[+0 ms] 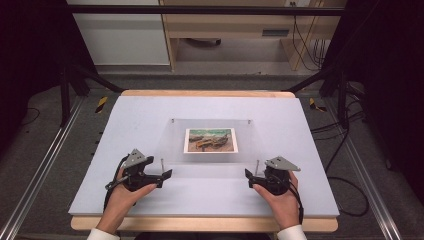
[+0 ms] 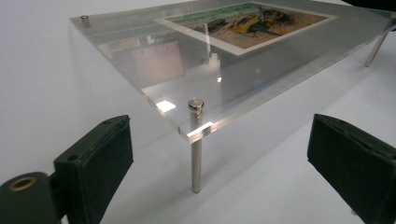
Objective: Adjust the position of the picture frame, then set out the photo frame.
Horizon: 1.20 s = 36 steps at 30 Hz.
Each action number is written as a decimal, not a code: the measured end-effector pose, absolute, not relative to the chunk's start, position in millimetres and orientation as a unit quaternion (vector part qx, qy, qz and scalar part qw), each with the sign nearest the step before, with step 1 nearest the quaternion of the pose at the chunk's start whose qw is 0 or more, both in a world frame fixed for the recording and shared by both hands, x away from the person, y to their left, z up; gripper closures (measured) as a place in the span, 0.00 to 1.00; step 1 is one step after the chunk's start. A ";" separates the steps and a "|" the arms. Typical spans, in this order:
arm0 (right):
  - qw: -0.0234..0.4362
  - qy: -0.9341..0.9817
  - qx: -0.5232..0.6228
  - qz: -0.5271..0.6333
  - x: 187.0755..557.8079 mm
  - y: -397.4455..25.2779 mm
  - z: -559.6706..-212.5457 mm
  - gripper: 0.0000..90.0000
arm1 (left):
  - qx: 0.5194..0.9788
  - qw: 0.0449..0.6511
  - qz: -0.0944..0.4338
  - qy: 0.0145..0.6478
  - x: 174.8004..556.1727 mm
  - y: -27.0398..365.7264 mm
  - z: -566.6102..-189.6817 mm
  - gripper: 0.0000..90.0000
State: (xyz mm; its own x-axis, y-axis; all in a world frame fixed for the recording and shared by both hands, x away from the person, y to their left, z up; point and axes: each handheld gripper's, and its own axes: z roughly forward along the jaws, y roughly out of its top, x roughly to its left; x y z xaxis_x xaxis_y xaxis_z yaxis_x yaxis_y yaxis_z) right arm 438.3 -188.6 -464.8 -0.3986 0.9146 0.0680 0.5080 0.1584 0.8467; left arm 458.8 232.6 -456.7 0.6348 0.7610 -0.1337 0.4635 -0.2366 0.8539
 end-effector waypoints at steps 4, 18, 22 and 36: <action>0.244 0.726 0.478 0.431 431.7 -193.5 -458.9 0.09 | 0.755 0.500 0.158 0.395 454.7 236.6 -448.0 0.05; 0.234 0.727 0.473 0.440 451.3 -204.3 -424.2 0.26 | 0.739 0.505 0.157 0.417 471.3 248.8 -422.4 0.21; 0.202 0.738 0.471 0.440 470.1 -206.0 -419.5 0.27 | 0.754 0.485 0.144 0.420 488.9 242.8 -423.9 0.19; 0.152 0.770 0.462 0.412 503.5 -195.4 -427.4 0.18 | 0.763 0.469 0.126 0.427 500.4 232.9 -440.8 0.19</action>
